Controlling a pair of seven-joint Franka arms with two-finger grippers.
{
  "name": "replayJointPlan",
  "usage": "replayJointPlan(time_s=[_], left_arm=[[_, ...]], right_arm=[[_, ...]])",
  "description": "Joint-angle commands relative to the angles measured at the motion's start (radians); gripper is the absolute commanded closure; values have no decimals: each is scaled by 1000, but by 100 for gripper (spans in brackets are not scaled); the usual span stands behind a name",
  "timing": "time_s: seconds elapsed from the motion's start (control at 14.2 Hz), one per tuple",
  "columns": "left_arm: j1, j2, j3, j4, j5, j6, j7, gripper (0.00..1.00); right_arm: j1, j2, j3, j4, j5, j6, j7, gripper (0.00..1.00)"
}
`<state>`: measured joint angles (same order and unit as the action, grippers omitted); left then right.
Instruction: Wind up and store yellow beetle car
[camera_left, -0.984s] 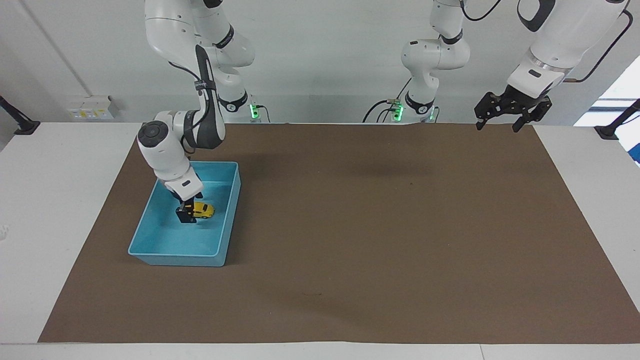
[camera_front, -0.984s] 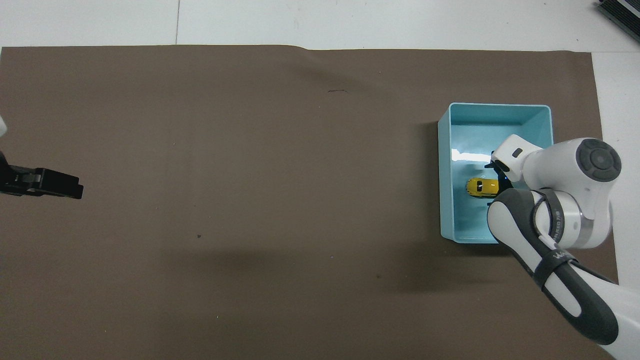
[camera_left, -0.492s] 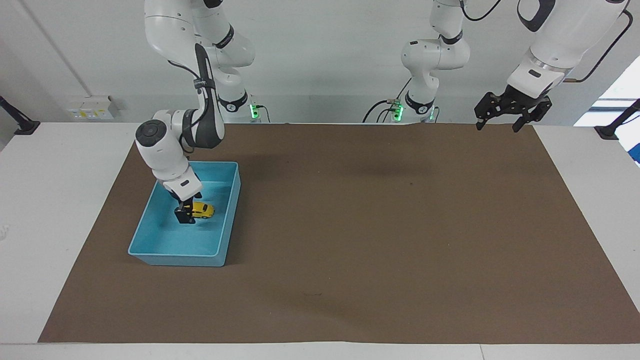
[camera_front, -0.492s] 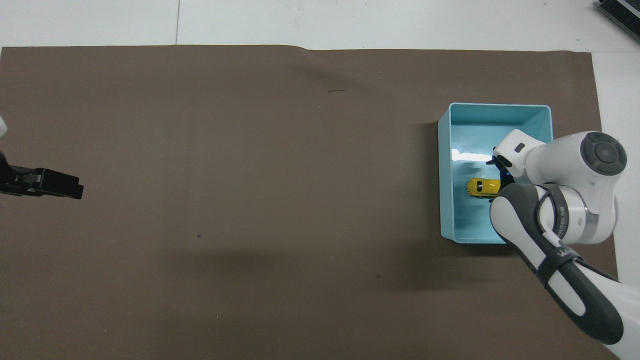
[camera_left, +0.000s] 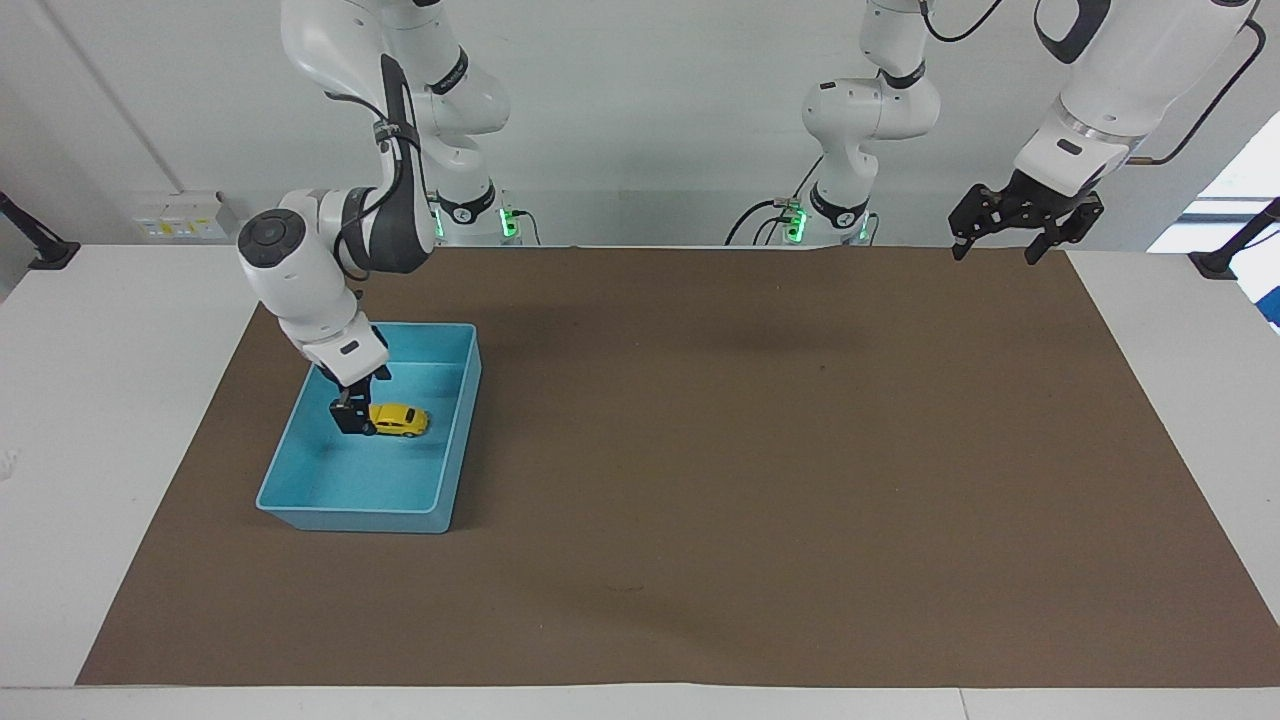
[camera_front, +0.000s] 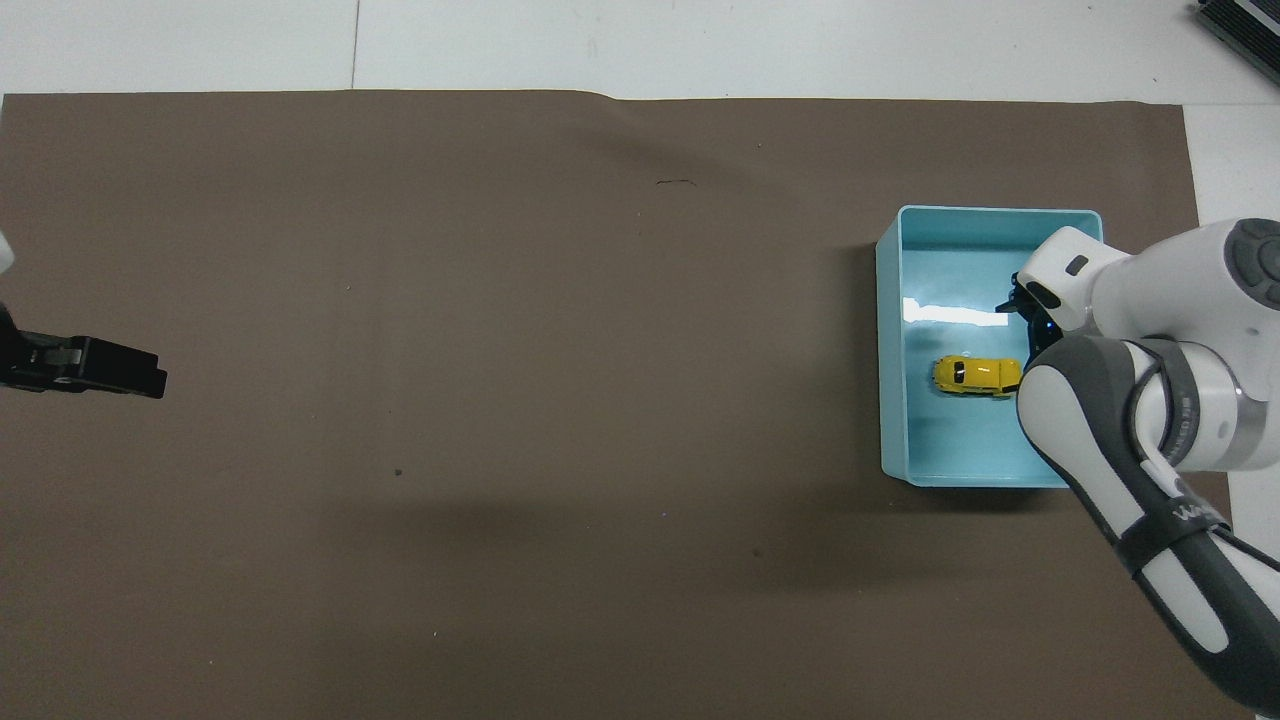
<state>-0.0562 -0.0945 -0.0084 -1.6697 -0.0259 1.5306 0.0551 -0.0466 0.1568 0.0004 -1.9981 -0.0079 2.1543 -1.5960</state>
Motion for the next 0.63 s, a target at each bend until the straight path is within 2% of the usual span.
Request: replayJointPlan(time_s=[0.0, 0.35, 0.56], left_arm=[[16, -5, -10, 5, 6, -6, 5, 0], [16, -5, -10, 5, 6, -6, 5, 0], [16, -5, -10, 5, 6, -6, 5, 0]], right_arm=[[-10, -13, 10, 59, 25, -77, -1, 0], [-10, -19, 15, 139, 66, -192, 10, 0], [-4, -20, 21, 159, 66, -200, 11, 0]])
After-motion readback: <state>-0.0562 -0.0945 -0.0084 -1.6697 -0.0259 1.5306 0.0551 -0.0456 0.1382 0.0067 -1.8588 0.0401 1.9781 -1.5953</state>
